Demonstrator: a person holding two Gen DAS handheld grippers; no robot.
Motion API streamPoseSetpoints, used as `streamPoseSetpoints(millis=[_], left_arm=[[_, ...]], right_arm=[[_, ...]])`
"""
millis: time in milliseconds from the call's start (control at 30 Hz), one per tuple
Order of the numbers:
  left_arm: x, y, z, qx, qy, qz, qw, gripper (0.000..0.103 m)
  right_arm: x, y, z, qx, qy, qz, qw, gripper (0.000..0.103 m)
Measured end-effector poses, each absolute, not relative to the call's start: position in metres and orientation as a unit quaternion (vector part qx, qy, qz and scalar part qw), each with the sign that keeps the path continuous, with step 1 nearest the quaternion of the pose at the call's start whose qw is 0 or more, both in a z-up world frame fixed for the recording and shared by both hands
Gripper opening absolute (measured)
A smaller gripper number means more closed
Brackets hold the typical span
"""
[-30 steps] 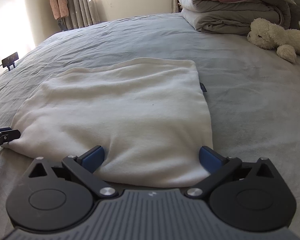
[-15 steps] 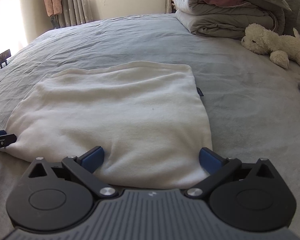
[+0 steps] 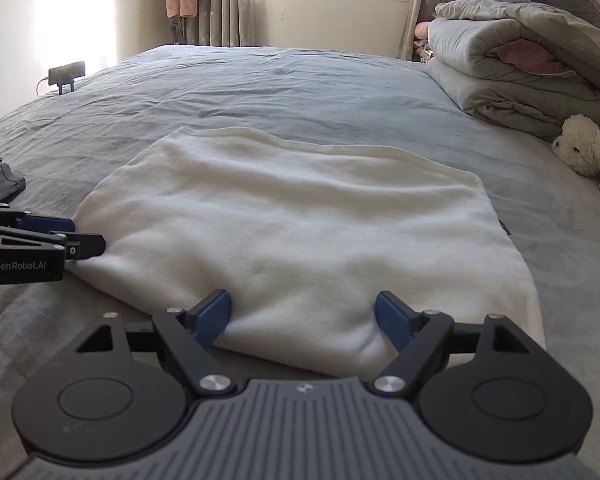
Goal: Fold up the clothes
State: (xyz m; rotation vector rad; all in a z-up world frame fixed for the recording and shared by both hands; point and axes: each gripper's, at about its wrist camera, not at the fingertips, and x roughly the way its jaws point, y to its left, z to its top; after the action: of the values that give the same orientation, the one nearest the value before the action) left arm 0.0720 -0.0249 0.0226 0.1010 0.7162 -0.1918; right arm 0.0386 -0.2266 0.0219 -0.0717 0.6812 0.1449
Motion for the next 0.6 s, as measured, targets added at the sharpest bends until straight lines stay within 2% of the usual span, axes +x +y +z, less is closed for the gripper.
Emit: streamPoseSetpoints(millis=[367, 533, 600], left_arm=[[0.073, -0.024, 0.024, 0.04, 0.354, -0.094, 0.93, 0.043], [0.074, -0.024, 0.024, 0.039, 0.354, -0.093, 0.93, 0.043], [0.073, -0.025, 0.024, 0.041, 0.353, -0.091, 0.93, 0.043]], right_arm=[[0.034, -0.224, 0.023, -0.042, 0.322, 0.068, 0.943, 0.085], [0.027, -0.233, 0.046, -0.017, 0.278, 0.063, 0.959, 0.08], [0.031, -0.239, 0.046, -0.002, 0.291, 0.064, 0.955, 0.077]])
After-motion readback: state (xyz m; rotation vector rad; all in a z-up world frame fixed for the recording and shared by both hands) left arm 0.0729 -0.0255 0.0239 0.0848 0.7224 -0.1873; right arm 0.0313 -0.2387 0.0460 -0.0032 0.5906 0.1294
